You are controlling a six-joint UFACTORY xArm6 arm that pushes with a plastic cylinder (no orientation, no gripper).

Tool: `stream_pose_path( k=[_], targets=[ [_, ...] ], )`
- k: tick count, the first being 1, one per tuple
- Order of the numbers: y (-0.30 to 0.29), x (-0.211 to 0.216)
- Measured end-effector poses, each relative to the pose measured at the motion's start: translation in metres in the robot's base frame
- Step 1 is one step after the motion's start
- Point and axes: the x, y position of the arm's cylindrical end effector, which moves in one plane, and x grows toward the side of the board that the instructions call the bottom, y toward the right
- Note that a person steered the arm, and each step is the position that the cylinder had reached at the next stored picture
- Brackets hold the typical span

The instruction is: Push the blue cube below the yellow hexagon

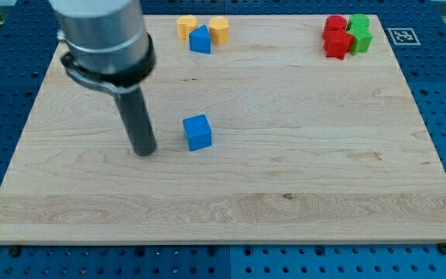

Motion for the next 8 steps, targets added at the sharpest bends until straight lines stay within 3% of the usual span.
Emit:
stream_pose_path(
  k=[2, 4, 6, 7, 8],
  targets=[
    [0.091, -0.083],
    [0.101, -0.041],
    [0.149, -0.149],
    [0.151, -0.121],
    [0.182, -0.120]
  ],
)
